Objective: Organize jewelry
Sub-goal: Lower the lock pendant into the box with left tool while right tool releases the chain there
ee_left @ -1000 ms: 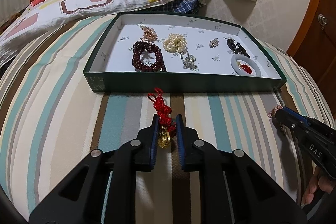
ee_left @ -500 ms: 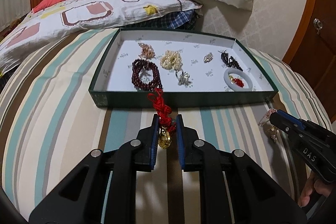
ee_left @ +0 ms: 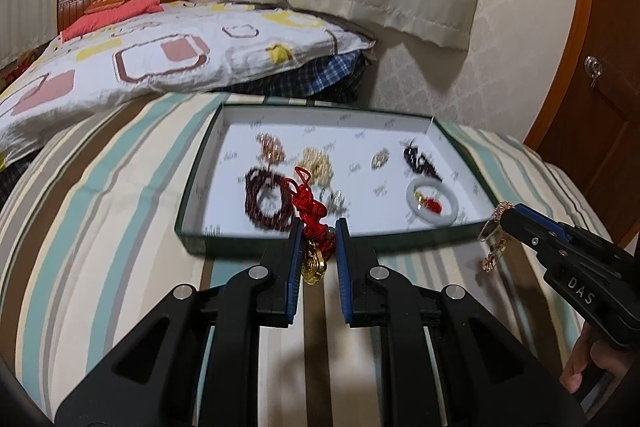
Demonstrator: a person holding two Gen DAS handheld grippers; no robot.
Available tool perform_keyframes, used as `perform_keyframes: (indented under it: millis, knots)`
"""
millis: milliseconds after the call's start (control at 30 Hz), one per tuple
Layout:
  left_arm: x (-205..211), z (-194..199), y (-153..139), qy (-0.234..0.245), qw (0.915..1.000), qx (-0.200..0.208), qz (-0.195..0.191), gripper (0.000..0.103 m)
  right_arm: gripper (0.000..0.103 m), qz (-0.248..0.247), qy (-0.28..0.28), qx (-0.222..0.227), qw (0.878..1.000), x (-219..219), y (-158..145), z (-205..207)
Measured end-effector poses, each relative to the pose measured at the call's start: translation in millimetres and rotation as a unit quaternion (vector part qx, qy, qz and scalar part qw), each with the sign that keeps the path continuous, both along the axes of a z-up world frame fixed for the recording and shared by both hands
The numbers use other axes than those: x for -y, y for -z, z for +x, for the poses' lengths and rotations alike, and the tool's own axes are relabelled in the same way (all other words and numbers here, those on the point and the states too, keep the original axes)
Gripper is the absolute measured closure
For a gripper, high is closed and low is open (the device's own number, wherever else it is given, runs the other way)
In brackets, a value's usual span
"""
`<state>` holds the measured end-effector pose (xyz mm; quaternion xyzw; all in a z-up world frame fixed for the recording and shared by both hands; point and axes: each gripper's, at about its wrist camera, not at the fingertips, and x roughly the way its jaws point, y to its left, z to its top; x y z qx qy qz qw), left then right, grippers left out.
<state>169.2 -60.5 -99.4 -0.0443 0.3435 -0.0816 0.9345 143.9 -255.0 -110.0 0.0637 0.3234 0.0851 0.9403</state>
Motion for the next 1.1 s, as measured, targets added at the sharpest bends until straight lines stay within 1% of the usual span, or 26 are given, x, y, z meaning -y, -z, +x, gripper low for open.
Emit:
perform_keyframes:
  millis: [233, 400, 633, 767, 967, 1100]
  knots:
    - [3.9, 24.4, -21.5, 0.003, 0.9994, 0.035, 0.002, 0.087, 0.090, 0.001, -0.014, 0.041, 0.999, -10.5, -26.0, 29.1]
    - [7.4, 57.0, -26.8, 0.001, 0.9987, 0.049, 0.012, 0.087, 0.090, -0.005, -0.022, 0.058, 0.998, -19.0, -32.5, 56.6]
    - [7.8, 107.4, -19.9, -0.005, 0.9987, 0.046, 0.024, 0.087, 0.090, -0.011, -0.026, 0.058, 0.998, -25.4, -28.6, 103.5]
    - [8.9, 141.2, -11.8, -0.008, 0.9990, 0.033, 0.029, 0.087, 0.090, -0.017, -0.024, 0.053, 0.998, -26.6, -23.0, 127.7]
    - [10.5, 176.6, 2.8, -0.010, 0.9991, 0.011, 0.039, 0.087, 0.090, -0.030, -0.020, 0.029, 0.999, -29.1, -5.7, 161.8]
    - [11.4, 196.9, 15.3, -0.011, 0.9985, -0.012, 0.051, 0.087, 0.090, -0.040, -0.020, 0.007, 0.999, -29.4, 5.2, 180.6]
